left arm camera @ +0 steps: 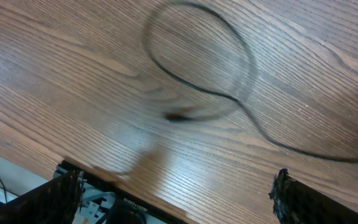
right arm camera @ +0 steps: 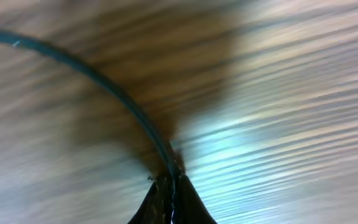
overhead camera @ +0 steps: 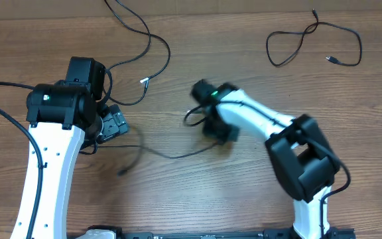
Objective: Untangle cables
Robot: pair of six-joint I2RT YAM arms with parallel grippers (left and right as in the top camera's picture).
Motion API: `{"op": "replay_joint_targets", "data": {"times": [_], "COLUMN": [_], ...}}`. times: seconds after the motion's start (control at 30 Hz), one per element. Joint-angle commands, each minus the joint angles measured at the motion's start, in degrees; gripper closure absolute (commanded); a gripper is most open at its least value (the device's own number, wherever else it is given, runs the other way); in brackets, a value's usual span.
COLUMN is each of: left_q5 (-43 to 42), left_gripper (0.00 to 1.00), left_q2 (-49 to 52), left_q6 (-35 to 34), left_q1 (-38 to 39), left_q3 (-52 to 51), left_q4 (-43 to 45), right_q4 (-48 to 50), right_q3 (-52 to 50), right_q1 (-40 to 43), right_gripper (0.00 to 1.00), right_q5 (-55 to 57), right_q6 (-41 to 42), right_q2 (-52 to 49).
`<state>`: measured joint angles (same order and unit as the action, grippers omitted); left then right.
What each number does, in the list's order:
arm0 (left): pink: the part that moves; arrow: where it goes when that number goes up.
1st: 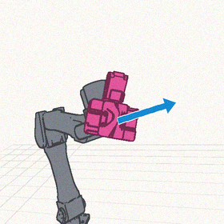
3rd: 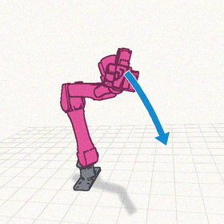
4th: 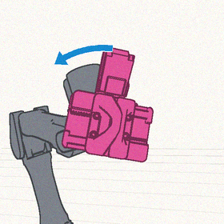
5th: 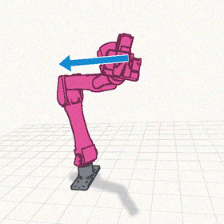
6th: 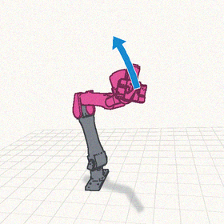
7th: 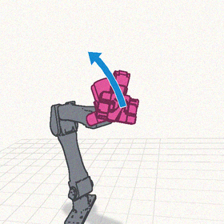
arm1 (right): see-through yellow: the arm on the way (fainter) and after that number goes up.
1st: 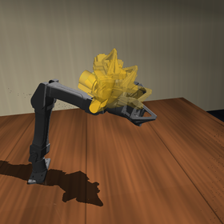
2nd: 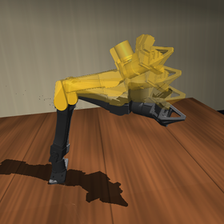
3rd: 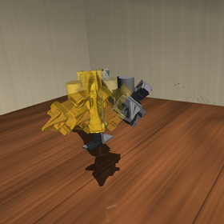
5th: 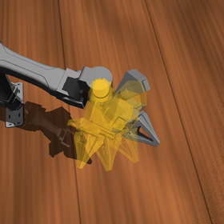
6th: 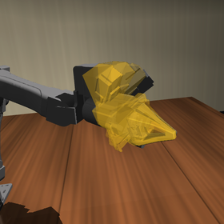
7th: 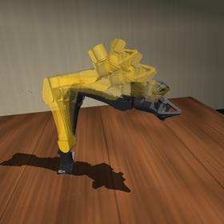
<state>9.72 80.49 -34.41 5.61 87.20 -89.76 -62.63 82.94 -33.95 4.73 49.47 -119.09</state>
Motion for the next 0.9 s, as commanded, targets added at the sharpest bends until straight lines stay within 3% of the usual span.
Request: {"op": "replay_joint_targets", "data": {"times": [0.0,0.33,0.6,0.63,0.8,0.87], "left_q5": [1.2,1.2,1.2,1.2,1.2,1.2], "left_gripper": [0.00,0.00,0.01,0.01,0.00,0.00], "left_q2": [0.0,0.0,0.0,0.0,0.0,0.0], "left_q6": [-0.9,-0.9,-0.9,-0.9,-0.9,-0.9], "left_q1": [0.0,0.0,0.0,0.0,0.0,0.0], "left_q3": [-0.6,-0.6,-0.6,-0.6,-0.6,-0.6], "left_q4": [0.1,0.2,0.2,0.2,0.2,0.2], "right_q4": [-2.7,-8.6,-10.4,-9.9,-10.0,-10.4], "right_q3": [2.3,5.6,13.1,13.3,13.0,12.9], "right_q1": [6.3,26.2,44.2,45.9,51.9,52.4], "right_gripper": [0.96,0.96,0.96,0.91,0.27,0.10], "right_q5": [5.7,11.1,6.9,5.3,-4.7,-7.3], "right_q6": [0.2,-8.3,-13.1,-13.9,-15.6,-17.4], "right_q2": [2.4,13.4,14.6,14.6,14.6,14.5]}}
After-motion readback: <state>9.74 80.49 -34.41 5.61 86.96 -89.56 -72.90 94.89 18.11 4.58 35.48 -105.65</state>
